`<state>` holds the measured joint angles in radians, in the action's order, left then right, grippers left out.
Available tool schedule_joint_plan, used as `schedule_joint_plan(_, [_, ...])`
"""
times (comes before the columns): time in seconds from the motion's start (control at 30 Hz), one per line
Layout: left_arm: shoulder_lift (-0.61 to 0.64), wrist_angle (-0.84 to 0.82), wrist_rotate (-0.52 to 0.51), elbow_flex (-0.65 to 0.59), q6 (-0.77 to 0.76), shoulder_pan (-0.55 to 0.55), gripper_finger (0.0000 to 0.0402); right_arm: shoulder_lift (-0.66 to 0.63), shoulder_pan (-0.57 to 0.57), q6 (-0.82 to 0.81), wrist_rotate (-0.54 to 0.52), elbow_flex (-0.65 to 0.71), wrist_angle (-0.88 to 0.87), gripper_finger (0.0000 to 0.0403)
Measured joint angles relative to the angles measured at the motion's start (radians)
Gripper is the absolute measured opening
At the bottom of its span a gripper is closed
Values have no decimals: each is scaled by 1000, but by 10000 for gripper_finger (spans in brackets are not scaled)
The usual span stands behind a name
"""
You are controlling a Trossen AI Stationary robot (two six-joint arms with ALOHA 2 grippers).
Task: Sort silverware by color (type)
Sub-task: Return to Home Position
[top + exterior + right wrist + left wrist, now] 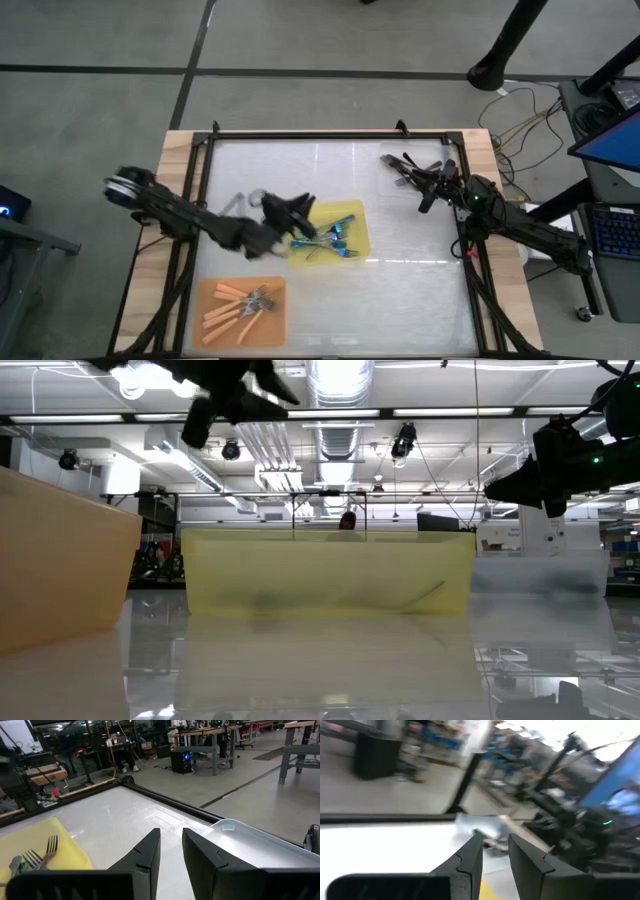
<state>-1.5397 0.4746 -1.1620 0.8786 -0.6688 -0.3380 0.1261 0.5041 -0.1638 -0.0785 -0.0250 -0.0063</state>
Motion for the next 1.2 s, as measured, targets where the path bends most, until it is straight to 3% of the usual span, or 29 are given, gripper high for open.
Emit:
schedule_joint_plan(0.1, [108,272,214,-217,134,80,75,0,0,0,0,0,1,73])
schedule_joint_plan(0.27, [309,441,448,-457,189,200,75,1,0,0,-1,0,3,73])
schedule_joint_plan(0.5, [608,437,458,-638,305,237,75,1,0,0,-1,0,5,73])
schedule_joint_plan(0.73, [803,423,459,-731,489,240,75,1,0,0,-1,0,8,73])
schedule_joint_plan(0.97, [1057,419,480,-867,495,268,75,1,0,0,-1,0,9,73])
schedule_joint_plan(1.2, [1220,267,497,-868,522,377,75,1,0,0,-1,0,10,73])
